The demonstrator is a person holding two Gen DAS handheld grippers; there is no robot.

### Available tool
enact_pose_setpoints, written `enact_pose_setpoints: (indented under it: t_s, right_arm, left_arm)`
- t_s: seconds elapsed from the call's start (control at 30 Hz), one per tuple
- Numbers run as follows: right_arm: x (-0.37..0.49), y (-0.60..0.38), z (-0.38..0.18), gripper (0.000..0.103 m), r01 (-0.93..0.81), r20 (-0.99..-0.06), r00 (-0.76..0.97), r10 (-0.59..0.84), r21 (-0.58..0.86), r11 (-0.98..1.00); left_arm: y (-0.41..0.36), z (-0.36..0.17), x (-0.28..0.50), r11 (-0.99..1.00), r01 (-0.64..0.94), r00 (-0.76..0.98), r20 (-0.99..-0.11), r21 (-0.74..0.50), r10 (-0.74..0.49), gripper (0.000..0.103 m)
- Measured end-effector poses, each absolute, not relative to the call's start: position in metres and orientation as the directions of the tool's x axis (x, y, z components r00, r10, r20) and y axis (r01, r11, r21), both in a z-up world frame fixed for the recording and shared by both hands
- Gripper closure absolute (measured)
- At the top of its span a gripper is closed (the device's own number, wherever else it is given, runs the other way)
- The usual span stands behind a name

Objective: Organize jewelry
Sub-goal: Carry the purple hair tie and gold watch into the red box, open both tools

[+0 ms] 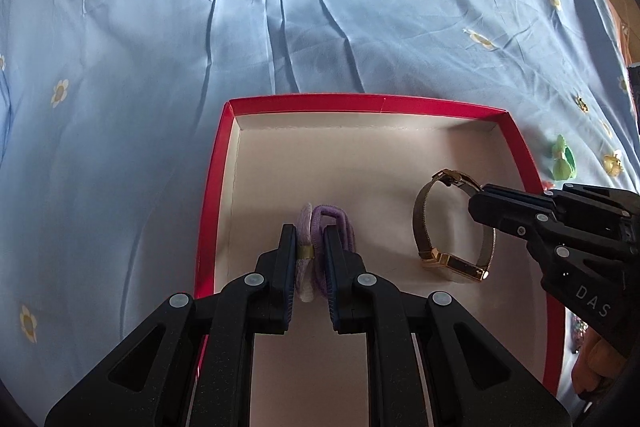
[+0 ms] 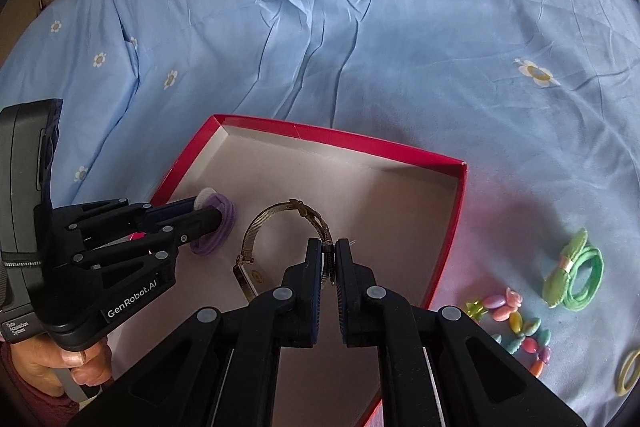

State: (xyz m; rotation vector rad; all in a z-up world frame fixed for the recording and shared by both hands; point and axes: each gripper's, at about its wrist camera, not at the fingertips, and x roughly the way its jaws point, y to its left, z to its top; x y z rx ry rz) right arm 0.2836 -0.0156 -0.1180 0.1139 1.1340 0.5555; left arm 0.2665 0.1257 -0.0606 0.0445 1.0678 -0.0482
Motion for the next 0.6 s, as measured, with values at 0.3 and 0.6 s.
enact_pose_setpoints:
  t_s: [0.3,0.6]
  right_arm:
    - [0.286,-0.012,-0.124,0.091,-0.361,-0.835,0.279,0.475,0.367,0.857]
    - [0.27,-0.034,-0.097,0.073,-0.34,-0.773,0.339,0.536,0.431,0.836]
  left_arm:
    - [0.13,-0.057,0.263,0.999,0.038,0.485,-0.874,0.026,0.004,0.068]
    - [0.137,-0.032,0.235,0.999,-0.008,0.54,-0.841,-0.031,-0.022,0.05]
